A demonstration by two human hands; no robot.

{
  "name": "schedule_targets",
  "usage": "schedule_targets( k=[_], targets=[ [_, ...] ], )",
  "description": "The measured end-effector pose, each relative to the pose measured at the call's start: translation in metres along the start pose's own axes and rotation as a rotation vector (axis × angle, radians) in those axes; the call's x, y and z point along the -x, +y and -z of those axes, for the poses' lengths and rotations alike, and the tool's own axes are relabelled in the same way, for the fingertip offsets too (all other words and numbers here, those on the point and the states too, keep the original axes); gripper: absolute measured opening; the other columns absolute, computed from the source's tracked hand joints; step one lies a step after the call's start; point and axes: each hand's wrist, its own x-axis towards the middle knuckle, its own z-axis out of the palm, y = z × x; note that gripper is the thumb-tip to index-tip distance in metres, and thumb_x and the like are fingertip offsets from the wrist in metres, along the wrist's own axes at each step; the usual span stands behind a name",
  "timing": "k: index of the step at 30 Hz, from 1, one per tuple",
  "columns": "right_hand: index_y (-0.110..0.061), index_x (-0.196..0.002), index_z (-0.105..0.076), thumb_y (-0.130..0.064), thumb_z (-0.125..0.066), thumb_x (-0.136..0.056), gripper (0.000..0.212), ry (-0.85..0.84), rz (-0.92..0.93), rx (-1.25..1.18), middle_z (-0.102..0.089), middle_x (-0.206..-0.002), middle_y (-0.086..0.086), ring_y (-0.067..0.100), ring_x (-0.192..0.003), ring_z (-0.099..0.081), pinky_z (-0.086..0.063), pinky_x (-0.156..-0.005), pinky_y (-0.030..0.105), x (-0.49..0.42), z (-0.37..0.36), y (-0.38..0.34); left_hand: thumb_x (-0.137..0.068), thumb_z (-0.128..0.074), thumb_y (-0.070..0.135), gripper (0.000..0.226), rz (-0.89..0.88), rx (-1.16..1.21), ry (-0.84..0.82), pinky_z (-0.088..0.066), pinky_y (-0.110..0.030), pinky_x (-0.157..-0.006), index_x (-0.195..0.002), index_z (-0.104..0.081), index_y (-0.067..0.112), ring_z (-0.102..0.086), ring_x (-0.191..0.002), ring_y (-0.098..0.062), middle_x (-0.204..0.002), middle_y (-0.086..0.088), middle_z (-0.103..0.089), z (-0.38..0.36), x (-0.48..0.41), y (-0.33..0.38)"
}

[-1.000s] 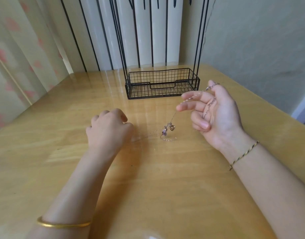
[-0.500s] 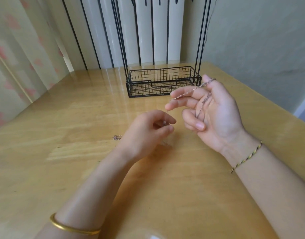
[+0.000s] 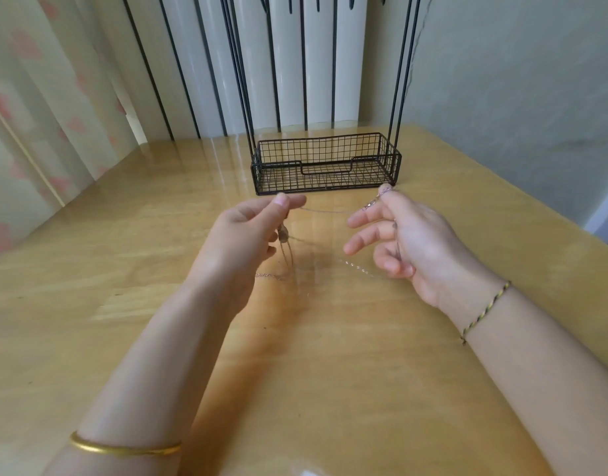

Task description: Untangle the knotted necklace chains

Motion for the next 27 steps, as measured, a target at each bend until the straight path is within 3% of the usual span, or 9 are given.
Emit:
schedule_targets(
  k=[3,10,16,19,22,24,27],
  targets=[
    [-0.005,-0.089,-0.06,-0.038,-0.032,-0.101,0.045,0.015,-0.027,0.041,-0.067,-0.059,0.01,0.013,-0.03,-0.029,-0.017,-0.032,0.014,0.0,-0.001,0.0,-0.098,-0.049,0.029,0.025,0.022,0.088,0.012,-0.036,-0.022,-0.066,-0.098,-0.073,0.023,-0.045,-0.066,-0.008,-0.052,0.015,-0.048,0.003,-0.002,0.002],
    [-0.009,-0.092,-0.055,-0.012,-0.041,-0.095,0.015,0.096,-0.069,0.016,-0.065,-0.056,0.006,0.013,-0.031,-0.034,-0.019,-0.036,0.016,-0.005,-0.001,0.004,-0.096,-0.052,0.024,0.023,0.028,0.188,-0.074,-0.037,-0.019,-0.058,-0.101,-0.071,0.012,-0.045,-0.053,-0.004,-0.06,0.002,-0.045,0.001,0.0,0.003],
    [-0.016,-0.088,-0.058,-0.002,-0.042,-0.09,0.021,0.158,-0.048,0.059,-0.064,-0.074,0.003,0.01,-0.045,-0.046,-0.033,-0.042,0.02,-0.006,0.0,0.006,-0.093,-0.056,0.022,0.019,0.063,0.205,-0.161,-0.043,-0.019,-0.061,-0.098,-0.073,0.013,-0.051,-0.057,-0.005,-0.068,-0.002,-0.049,-0.001,0.003,0.005],
    [-0.019,-0.098,-0.061,-0.005,-0.046,-0.09,0.022,0.187,0.04,0.234,-0.064,-0.099,0.0,0.013,-0.079,-0.057,-0.044,-0.063,0.024,-0.009,0.001,0.01,-0.091,-0.057,0.016,0.016,0.07,0.22,-0.183,-0.047,-0.017,-0.06,-0.098,-0.072,0.014,-0.057,-0.061,-0.006,-0.071,-0.003,-0.059,-0.001,0.004,0.006],
    [-0.021,-0.105,-0.063,-0.006,-0.047,-0.088,0.028,0.231,0.183,0.458,-0.062,-0.11,-0.003,0.014,-0.101,-0.054,-0.043,-0.079,0.027,-0.008,0.0,0.013,-0.091,-0.056,0.012,0.016,0.076,0.254,-0.21,-0.051,-0.016,-0.06,-0.101,-0.069,0.012,-0.063,-0.065,-0.007,-0.075,0.001,-0.069,-0.003,0.005,0.007],
    [-0.021,-0.1,-0.065,-0.002,-0.049,-0.086,0.029,0.246,0.319,0.489,-0.064,-0.105,-0.005,0.011,-0.104,-0.055,-0.044,-0.087,0.026,-0.005,-0.003,0.01,-0.092,-0.056,0.01,0.016,0.075,0.281,-0.223,-0.052,-0.016,-0.062,-0.102,-0.067,0.011,-0.065,-0.066,-0.009,-0.077,0.001,-0.07,-0.004,0.005,0.008],
    [-0.017,-0.093,-0.066,0.001,-0.053,-0.086,0.024,0.097,0.378,0.267,-0.069,-0.094,-0.005,0.007,-0.093,-0.064,-0.048,-0.083,0.02,0.003,-0.009,0.003,-0.091,-0.055,0.008,0.015,0.068,0.304,-0.235,-0.054,-0.017,-0.062,-0.101,-0.066,0.012,-0.067,-0.068,-0.012,-0.078,-0.001,-0.072,-0.005,0.007,0.009]
  ],
)
